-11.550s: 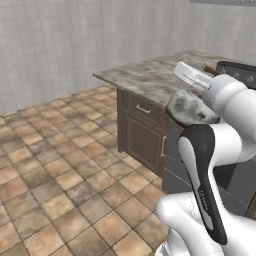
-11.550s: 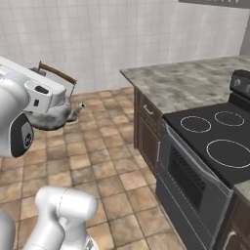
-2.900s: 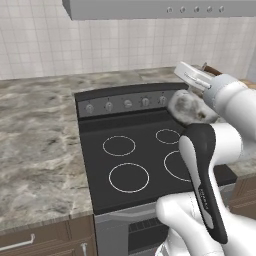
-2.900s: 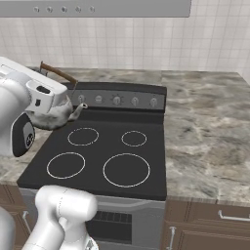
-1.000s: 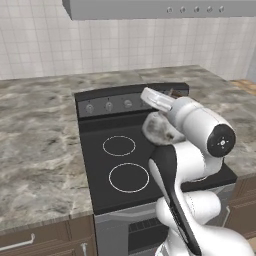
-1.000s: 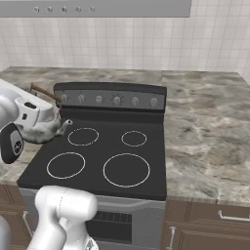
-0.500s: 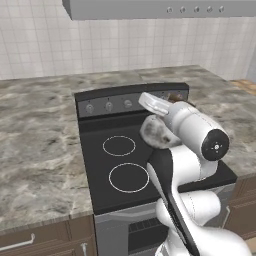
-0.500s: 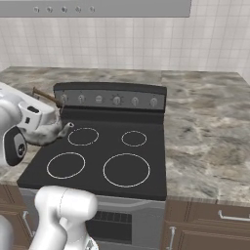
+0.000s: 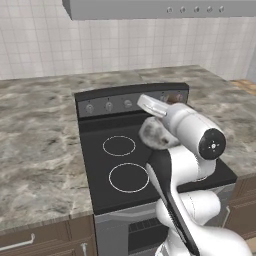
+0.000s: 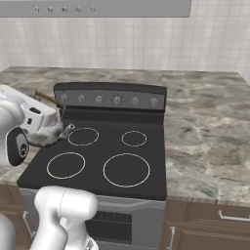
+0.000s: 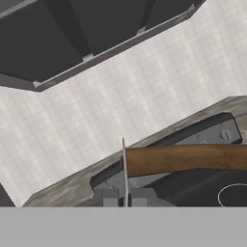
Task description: Pick the kettle from the cabinet and place it on a stove burner. Then pick the pot from the counter and place it on another stove burner. Finally, turn both burners on.
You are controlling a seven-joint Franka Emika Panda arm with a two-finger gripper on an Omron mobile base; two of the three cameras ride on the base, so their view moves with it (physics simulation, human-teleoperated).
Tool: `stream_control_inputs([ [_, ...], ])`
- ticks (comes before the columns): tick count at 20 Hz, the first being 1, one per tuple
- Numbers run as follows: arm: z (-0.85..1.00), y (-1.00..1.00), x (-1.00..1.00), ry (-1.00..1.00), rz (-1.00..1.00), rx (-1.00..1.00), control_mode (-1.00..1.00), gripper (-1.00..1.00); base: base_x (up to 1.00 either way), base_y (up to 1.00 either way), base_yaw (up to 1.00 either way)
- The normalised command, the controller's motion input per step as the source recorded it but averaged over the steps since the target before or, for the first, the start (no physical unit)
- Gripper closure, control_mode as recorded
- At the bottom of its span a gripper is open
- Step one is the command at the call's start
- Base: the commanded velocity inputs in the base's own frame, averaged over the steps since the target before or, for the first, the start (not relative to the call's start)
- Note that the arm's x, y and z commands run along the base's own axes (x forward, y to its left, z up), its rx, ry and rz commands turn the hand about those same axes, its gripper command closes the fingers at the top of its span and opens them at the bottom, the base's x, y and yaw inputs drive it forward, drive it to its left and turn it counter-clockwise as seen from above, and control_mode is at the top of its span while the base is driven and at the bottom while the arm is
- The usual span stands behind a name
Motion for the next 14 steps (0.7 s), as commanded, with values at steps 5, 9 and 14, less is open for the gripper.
stream_control_inputs([
  [5,-0.19,0.07,0.12,0.04,-0.02,0.0,-1.0,1.0,0.0,0.0,0.0],
  [9,-0.25,0.11,0.14,0.05,-0.04,-0.01,-1.0,1.0,0.0,0.0,0.0],
  [14,-0.31,0.08,0.08,0.03,-0.04,0.0,-1.0,1.0,0.0,0.0,0.0],
])
